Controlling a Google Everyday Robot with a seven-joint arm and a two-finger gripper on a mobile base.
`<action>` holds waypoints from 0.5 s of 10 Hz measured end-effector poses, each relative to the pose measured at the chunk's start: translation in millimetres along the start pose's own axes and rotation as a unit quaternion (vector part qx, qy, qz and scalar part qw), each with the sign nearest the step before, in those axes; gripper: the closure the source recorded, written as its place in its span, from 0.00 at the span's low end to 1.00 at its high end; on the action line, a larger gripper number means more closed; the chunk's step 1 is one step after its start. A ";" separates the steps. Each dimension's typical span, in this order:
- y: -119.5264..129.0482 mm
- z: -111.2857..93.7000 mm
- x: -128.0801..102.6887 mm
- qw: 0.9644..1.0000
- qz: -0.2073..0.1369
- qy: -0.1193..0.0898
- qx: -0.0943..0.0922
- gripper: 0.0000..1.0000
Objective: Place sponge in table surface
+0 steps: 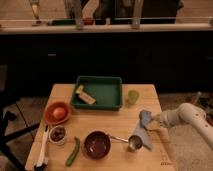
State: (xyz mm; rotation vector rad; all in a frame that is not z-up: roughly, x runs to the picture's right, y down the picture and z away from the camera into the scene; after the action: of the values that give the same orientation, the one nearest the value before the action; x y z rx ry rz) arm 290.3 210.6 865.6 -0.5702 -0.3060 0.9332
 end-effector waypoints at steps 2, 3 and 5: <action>0.3 -0.5 0.5 1.000 0.000 0.000 0.000 0.20; 0.3 -0.6 0.6 1.000 0.000 0.000 0.000 0.20; 0.3 -0.7 0.8 1.000 0.000 0.001 0.000 0.20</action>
State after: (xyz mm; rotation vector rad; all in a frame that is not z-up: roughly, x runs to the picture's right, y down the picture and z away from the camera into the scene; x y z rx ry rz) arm 291.0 211.2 864.9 -0.5715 -0.3052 0.9331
